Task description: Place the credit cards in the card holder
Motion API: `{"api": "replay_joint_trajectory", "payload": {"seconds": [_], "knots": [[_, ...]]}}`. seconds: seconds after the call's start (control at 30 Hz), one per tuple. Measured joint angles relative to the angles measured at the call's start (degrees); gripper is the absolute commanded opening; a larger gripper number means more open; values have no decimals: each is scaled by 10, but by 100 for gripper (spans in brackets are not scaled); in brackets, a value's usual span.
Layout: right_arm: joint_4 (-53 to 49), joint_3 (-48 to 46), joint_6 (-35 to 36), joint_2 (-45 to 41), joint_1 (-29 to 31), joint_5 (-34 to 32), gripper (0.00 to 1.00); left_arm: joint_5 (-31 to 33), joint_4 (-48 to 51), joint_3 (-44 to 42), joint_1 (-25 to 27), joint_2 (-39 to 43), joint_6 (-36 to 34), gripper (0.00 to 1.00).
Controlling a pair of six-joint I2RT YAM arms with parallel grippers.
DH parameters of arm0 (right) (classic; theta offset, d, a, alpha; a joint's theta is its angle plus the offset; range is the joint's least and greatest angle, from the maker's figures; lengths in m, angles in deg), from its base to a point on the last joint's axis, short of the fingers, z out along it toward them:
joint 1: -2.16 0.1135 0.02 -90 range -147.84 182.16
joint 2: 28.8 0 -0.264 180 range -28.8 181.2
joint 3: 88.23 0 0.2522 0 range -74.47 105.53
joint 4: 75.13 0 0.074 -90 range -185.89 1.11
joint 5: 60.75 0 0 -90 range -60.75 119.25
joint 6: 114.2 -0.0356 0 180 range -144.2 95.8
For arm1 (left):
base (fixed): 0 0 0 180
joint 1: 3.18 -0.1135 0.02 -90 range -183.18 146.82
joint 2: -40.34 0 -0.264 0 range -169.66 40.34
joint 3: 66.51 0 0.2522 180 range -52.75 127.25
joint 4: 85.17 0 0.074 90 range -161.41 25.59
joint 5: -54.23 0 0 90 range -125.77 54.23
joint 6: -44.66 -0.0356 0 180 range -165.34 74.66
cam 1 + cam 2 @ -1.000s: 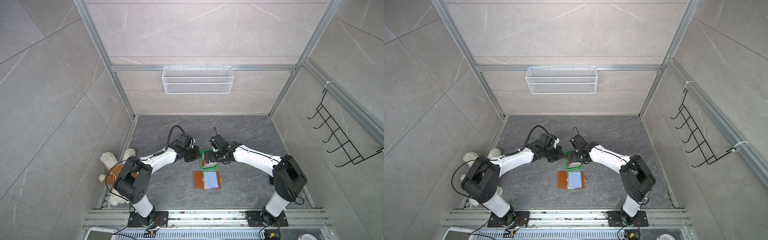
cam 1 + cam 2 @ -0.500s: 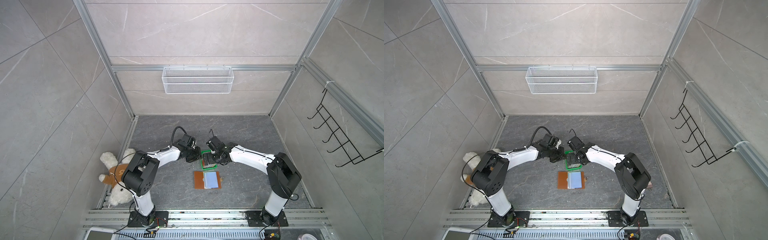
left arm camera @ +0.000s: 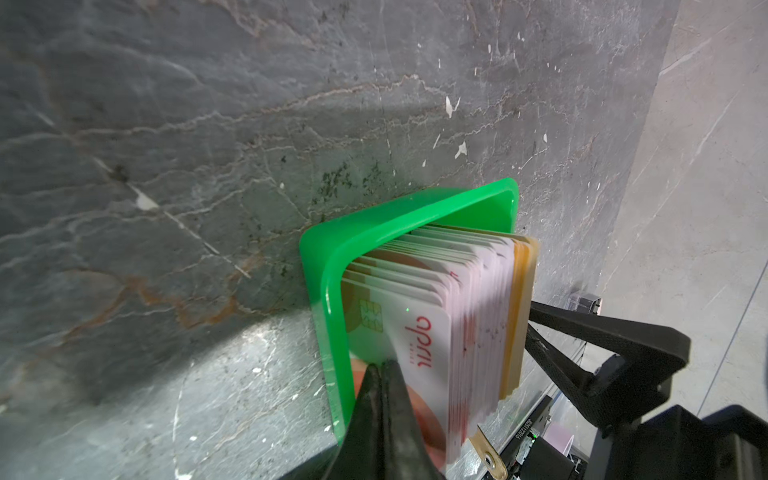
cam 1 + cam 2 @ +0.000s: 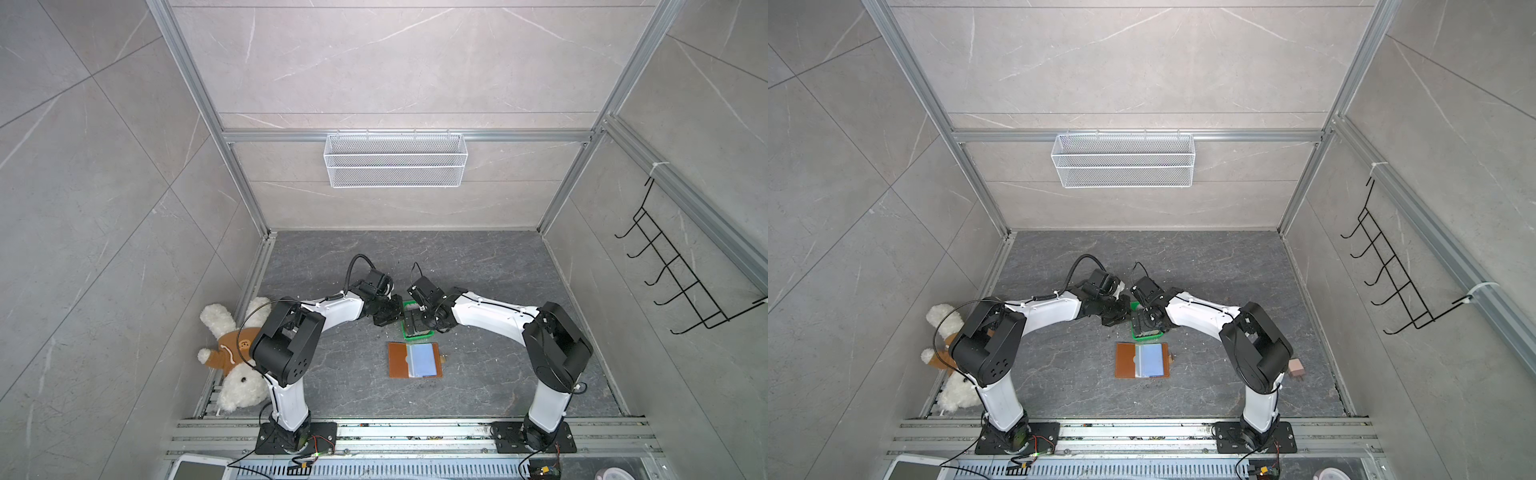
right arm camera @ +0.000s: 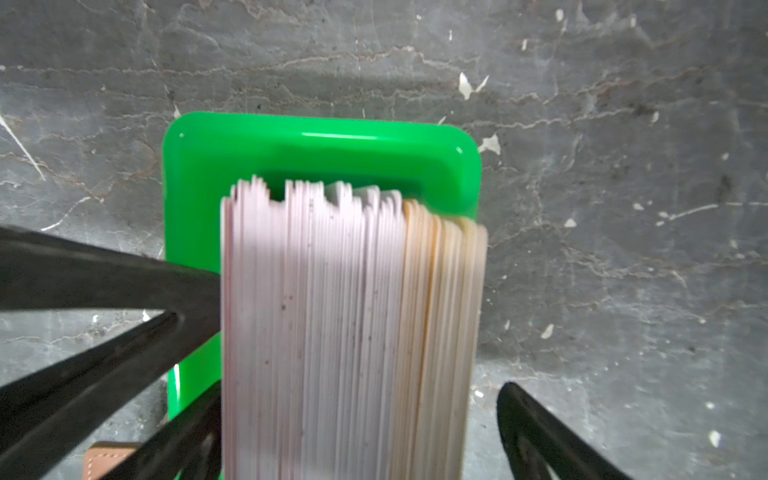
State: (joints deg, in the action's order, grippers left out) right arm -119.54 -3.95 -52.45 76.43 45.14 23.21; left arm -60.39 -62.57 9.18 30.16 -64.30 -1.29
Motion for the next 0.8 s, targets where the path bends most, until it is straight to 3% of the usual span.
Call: {"api": "replay_joint_trajectory", "payload": {"seconds": [0.8], "knots": [[-34, 11, 0, -32, 2, -47, 100, -6, -12, 0, 0, -4, 0, 0]]}}
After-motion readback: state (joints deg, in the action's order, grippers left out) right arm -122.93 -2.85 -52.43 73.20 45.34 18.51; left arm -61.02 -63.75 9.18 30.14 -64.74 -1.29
